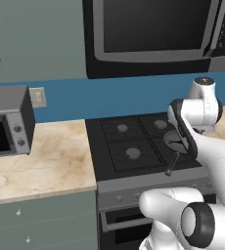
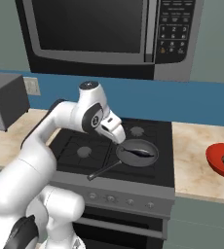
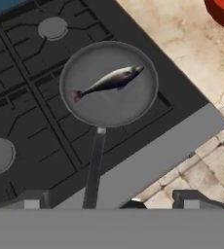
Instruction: Place the fish on the plate and place the potato on the same plate.
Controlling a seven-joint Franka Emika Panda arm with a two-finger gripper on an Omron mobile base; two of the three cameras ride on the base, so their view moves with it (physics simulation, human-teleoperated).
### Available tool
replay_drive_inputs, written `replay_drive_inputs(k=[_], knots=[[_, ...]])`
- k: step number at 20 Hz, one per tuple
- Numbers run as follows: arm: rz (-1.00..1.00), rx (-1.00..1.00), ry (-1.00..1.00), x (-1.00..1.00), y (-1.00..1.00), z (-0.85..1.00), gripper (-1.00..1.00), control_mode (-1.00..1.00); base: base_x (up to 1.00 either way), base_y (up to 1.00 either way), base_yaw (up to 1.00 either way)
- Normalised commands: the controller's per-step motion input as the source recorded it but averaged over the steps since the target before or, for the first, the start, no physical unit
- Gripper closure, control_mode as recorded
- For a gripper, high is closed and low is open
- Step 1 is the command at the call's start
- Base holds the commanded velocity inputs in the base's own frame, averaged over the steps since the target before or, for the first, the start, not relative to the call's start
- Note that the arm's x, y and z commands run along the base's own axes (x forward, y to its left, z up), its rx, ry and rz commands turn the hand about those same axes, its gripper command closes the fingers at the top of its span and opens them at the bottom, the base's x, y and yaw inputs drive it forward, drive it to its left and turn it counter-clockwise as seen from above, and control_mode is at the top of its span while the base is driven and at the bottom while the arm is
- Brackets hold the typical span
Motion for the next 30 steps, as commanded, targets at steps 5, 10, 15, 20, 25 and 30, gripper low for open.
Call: replay_drive_inputs(k=[5, 10, 15, 20, 25, 30], knots=[[-0.02, 0.03, -0.01, 0.09, -0.41, -0.07, -1.0, -1.0, 0.0, 0.0, 0.0], [0.21, 0.0, 0.05, 0.06, -0.61, -0.4, -1.0, -1.0, 0.0, 0.0, 0.0], [0.43, -0.05, 0.05, 0.01, -0.34, -0.45, -1.0, -1.0, 0.0, 0.0, 0.0], [0.56, -0.06, 0.02, 0.03, -0.05, -0.23, -1.0, -1.0, 0.0, 0.0, 0.0], [0.47, -0.16, -0.03, 0.06, 0.0, 0.0, -1.0, -1.0, 0.0, 0.0, 0.0], [0.31, -0.29, 0.0, 0.24, 0.14, -0.06, -1.0, -1.0, 0.0, 0.0, 0.0]])
